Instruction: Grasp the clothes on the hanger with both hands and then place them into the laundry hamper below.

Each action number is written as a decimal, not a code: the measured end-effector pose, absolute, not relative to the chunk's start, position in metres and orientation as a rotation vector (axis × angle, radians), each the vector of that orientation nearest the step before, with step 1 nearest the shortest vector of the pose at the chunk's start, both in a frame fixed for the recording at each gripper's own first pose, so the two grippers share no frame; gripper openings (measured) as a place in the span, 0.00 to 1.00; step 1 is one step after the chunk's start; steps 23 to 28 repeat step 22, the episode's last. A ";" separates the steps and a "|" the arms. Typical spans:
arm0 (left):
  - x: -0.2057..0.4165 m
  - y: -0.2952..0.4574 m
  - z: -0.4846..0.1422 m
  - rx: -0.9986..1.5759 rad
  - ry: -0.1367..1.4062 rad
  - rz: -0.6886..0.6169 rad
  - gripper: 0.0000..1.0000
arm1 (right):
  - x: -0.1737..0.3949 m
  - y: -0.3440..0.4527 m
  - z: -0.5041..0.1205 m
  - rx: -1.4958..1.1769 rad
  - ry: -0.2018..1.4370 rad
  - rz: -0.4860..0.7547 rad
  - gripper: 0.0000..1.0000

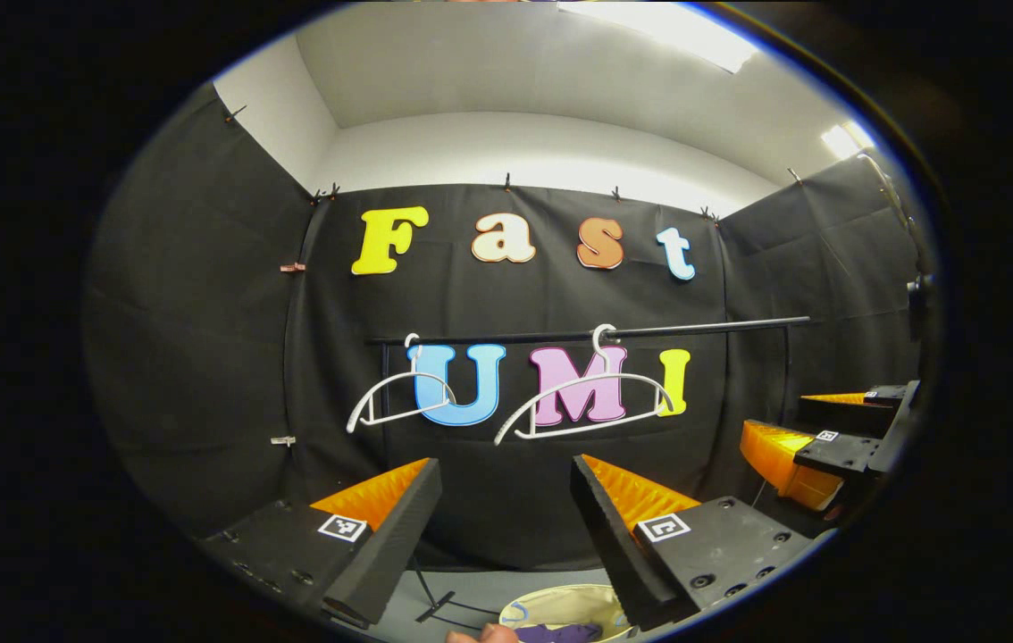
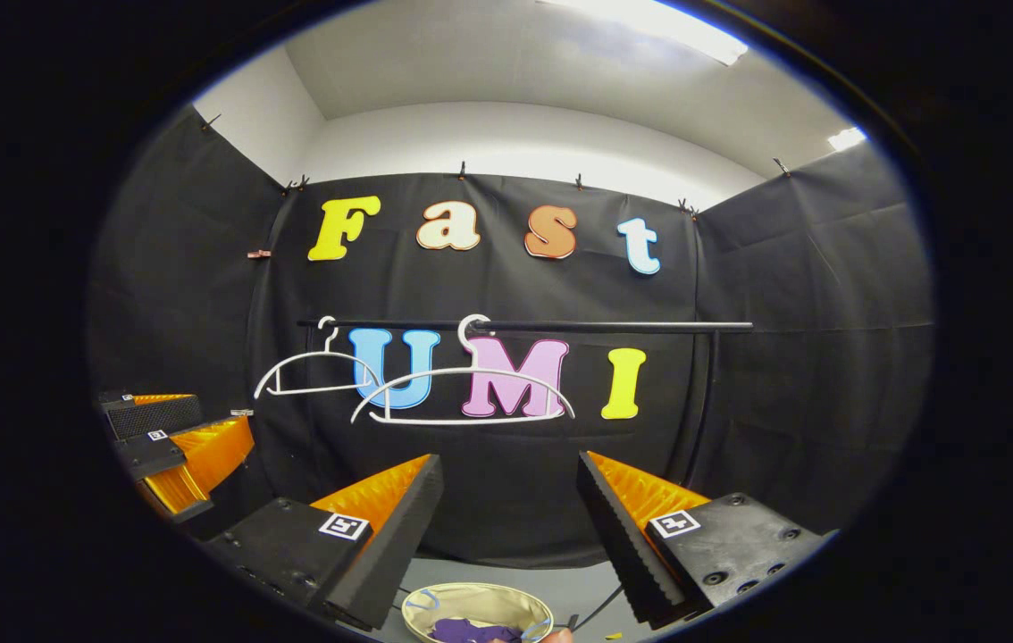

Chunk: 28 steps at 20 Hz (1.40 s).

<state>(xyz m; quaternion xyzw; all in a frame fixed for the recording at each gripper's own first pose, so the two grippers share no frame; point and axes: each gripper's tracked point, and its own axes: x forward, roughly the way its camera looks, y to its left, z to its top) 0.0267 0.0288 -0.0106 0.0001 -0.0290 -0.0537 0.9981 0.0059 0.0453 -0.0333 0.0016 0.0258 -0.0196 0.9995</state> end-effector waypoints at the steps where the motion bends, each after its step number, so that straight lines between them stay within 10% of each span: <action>1: 0.027 0.029 -0.011 0.001 -0.056 -0.105 0.94 | 0.006 0.044 -0.034 0.000 0.051 -0.042 0.98; 28: 0.024 0.031 -0.010 -0.015 -0.061 -0.100 0.94 | 0.005 0.047 -0.033 0.005 0.055 -0.025 0.98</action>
